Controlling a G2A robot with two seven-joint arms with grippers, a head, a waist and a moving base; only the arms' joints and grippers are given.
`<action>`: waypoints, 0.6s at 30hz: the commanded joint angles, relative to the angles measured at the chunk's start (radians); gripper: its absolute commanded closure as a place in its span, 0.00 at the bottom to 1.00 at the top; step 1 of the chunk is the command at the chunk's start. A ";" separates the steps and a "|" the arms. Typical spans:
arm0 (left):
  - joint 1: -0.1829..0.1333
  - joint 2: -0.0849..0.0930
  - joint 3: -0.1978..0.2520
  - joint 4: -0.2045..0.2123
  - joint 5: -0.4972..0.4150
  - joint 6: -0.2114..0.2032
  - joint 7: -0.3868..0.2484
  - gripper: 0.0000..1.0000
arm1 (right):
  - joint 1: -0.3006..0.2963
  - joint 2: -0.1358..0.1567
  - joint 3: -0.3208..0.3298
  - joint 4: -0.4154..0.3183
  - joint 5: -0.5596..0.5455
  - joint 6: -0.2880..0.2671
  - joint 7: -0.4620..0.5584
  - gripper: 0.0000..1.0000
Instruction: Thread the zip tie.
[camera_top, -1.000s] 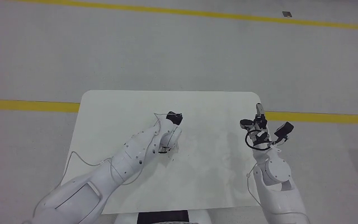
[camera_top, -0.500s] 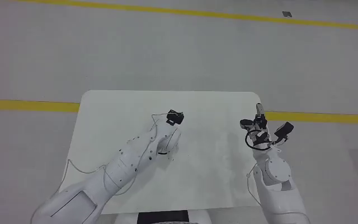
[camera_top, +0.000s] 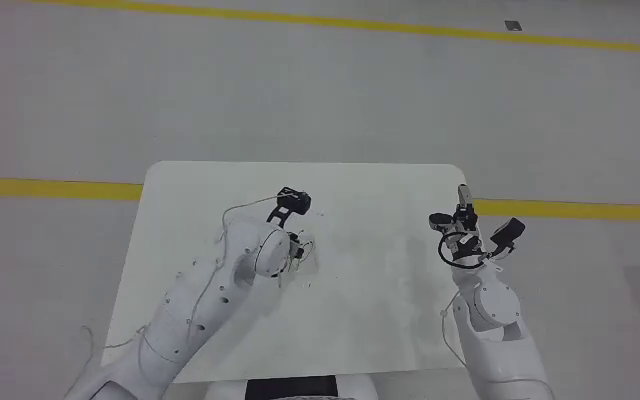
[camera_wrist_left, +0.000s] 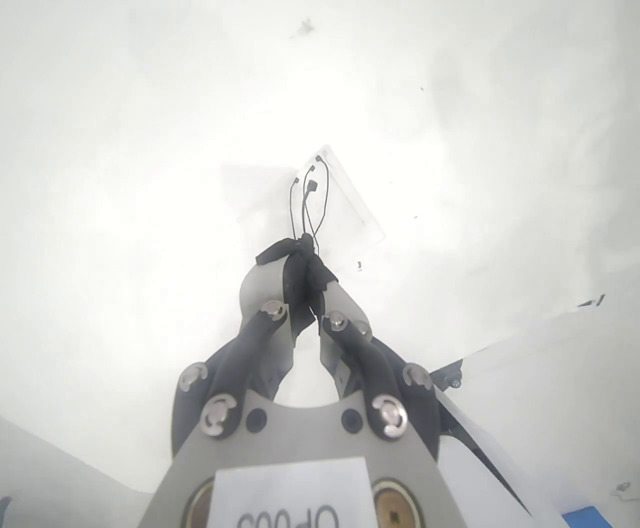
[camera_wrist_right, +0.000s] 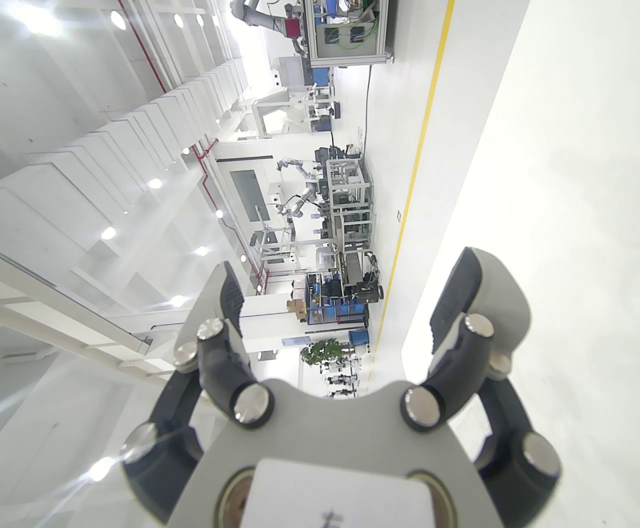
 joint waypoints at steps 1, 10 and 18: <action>0.025 0.011 -0.050 -0.022 -0.052 -0.057 0.002 1.00 | 0.000 0.000 0.000 0.000 0.000 0.000 0.000 0.00; 0.070 0.054 -0.241 0.025 -0.388 -0.361 0.004 1.00 | 0.000 0.000 0.000 0.000 0.000 0.000 0.000 0.00; 0.035 0.084 -0.279 0.144 -0.576 -0.513 0.000 1.00 | 0.000 0.000 0.000 0.000 0.000 0.000 0.000 0.00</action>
